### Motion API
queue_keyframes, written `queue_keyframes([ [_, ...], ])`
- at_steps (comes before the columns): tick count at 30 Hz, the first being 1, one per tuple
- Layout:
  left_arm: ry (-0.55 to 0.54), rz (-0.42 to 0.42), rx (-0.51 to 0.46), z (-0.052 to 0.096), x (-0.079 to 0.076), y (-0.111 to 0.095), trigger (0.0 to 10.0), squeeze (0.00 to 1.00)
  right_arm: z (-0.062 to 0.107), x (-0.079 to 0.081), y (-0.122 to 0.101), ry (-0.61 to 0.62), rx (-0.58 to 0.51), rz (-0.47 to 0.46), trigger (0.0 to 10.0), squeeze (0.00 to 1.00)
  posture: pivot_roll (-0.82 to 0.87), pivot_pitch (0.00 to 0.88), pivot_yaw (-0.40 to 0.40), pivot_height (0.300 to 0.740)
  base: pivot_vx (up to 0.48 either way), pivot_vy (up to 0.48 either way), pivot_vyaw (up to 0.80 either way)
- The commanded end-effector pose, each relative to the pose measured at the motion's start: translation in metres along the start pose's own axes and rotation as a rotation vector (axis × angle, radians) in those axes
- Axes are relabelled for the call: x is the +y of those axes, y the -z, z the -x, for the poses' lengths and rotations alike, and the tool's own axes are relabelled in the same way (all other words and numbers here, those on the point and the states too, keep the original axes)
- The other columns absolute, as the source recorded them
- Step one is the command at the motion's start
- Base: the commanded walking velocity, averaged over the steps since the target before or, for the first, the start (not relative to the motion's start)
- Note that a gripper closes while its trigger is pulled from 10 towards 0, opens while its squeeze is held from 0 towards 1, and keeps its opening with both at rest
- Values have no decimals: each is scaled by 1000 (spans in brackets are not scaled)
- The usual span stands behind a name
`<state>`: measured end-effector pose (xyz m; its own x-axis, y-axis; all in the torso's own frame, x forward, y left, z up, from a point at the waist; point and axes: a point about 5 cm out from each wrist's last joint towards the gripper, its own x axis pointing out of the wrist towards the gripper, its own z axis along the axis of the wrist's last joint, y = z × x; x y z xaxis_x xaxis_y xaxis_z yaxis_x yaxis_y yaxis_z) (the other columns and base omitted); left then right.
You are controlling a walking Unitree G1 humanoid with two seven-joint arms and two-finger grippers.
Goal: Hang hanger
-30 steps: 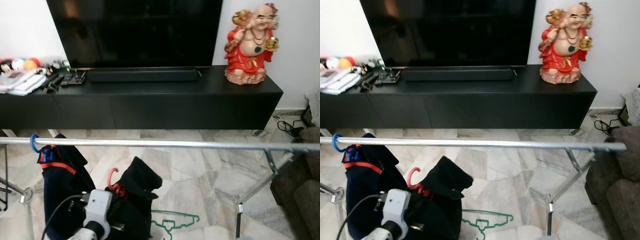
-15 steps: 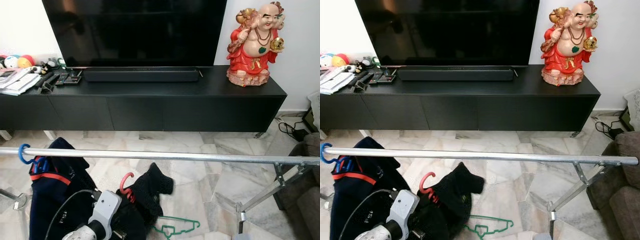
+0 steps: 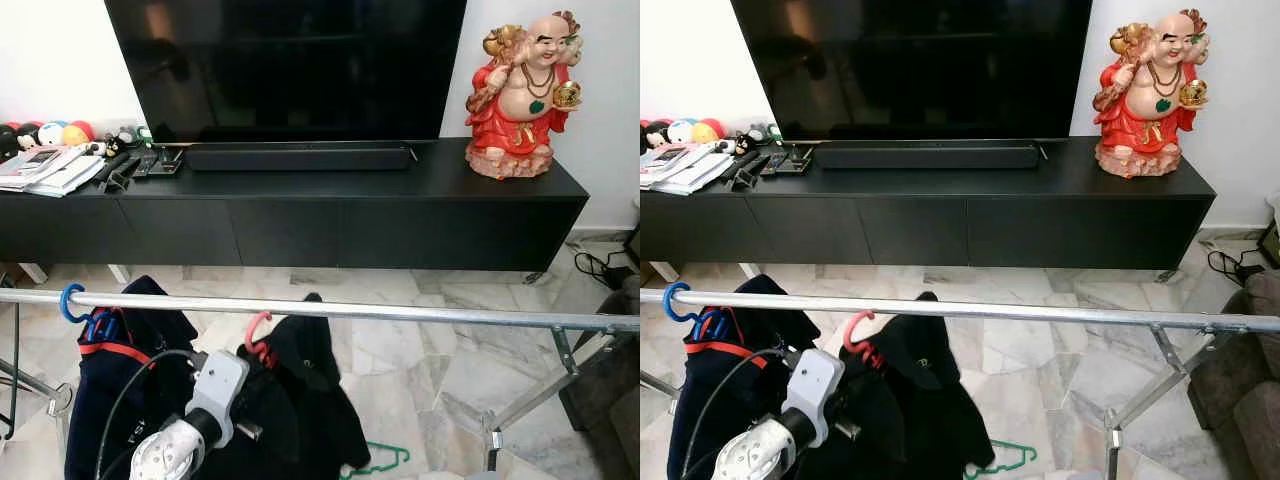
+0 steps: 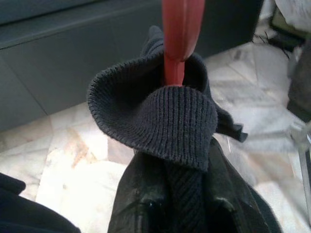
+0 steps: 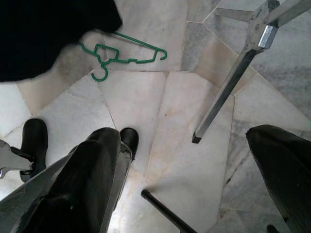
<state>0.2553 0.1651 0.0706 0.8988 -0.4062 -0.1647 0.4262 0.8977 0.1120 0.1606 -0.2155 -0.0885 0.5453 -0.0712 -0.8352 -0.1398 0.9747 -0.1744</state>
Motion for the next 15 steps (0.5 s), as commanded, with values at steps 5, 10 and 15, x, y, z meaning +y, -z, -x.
queue_keyframes([
  [5,-42,-6,-38,-4,8,-9,10000,0,1,1,5,-6,14,8,10000,0,8,0,34,740,0,0,0],
  [10,-76,48,-66,-12,10,-16,10000,0,1,2,5,-7,13,8,10000,0,4,0,33,740,0,0,0],
  [15,-91,46,-66,-13,13,-17,10000,0,1,2,6,-7,14,9,10000,0,2,0,37,740,0,0,0],
])
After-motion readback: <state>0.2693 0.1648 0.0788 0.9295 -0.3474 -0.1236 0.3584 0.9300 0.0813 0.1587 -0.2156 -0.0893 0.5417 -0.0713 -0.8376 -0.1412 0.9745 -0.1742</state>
